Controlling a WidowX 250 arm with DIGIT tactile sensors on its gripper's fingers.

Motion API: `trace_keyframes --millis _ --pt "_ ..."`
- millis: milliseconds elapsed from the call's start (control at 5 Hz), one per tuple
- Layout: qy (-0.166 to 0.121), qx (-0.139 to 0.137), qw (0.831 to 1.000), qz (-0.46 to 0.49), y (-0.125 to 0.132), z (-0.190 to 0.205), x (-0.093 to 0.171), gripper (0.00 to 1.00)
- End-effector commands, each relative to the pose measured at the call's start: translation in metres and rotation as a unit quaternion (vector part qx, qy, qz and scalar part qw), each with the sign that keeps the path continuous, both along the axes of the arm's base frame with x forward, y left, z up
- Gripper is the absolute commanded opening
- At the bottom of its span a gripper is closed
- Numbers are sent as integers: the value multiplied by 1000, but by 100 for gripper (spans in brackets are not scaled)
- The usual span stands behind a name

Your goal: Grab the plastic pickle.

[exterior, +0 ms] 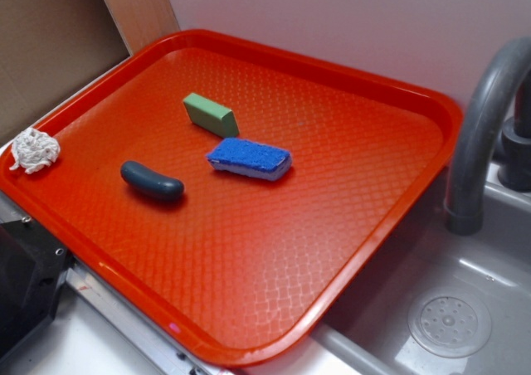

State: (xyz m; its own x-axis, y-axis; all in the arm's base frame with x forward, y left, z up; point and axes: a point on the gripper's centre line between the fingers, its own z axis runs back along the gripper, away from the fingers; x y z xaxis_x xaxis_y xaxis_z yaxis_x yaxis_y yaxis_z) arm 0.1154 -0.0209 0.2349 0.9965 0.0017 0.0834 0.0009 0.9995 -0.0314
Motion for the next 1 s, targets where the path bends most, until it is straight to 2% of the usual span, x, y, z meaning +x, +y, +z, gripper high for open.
trace_keyframes --millis 0,200,400,600,800 --pt "0 0 1000 0 0 0 0 100" --pt "-13 12 992 -125 6 -10 2 100" --pt "-22 7 969 -247 19 -29 11 100" --pt "-34 1 930 -366 29 -53 32 100" --pt "-15 39 876 -480 24 -86 58 100"
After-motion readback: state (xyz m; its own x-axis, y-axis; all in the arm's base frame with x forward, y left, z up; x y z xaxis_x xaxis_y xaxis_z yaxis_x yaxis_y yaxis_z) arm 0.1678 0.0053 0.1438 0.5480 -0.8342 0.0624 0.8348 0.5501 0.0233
